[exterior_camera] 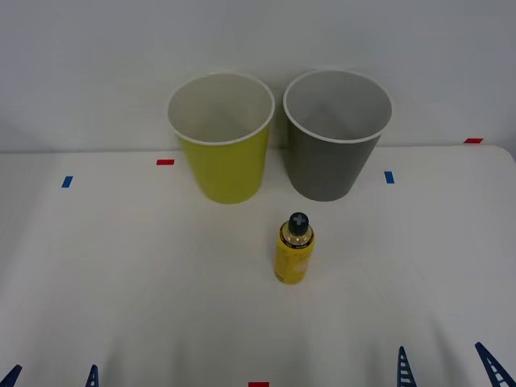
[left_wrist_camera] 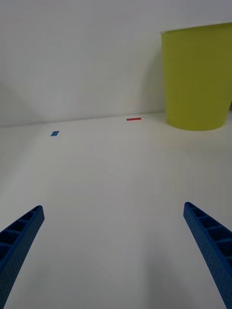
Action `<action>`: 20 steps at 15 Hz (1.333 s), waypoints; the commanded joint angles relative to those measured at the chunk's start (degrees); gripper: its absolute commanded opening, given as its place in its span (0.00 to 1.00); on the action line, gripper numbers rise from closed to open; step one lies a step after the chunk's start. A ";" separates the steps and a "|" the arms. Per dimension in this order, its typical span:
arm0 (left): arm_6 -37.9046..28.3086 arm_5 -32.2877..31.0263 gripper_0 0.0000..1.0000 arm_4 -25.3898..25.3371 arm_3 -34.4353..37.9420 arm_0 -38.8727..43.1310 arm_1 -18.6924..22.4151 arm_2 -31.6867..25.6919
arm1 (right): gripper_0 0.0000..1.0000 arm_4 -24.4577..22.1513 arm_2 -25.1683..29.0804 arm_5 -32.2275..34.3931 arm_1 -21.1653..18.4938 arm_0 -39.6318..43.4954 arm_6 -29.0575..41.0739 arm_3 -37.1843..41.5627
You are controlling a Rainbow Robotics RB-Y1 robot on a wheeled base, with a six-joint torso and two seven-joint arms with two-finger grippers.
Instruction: Put cans in the gray bin and PET bottles in the light green bin.
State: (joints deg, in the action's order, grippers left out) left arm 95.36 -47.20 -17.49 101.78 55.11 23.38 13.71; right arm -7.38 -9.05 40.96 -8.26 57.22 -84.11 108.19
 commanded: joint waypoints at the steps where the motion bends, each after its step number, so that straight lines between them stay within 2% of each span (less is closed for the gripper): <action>1: 0.00 0.00 1.00 0.00 0.00 0.00 0.00 0.00 | 1.00 0.00 0.00 0.00 0.00 0.00 0.00 0.00; 19: 0.00 0.00 1.00 0.00 0.00 0.00 0.00 0.00 | 1.00 0.00 0.00 0.00 0.00 0.00 0.00 0.00; 20: 0.00 0.62 1.00 0.18 -1.85 -1.32 -0.26 0.88 | 1.00 0.00 0.00 0.00 0.00 0.00 0.00 0.00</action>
State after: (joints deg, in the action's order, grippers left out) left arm 95.36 -47.12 -17.46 101.57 54.94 23.34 13.86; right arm -7.38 -9.05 40.96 -8.26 57.22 -84.11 108.19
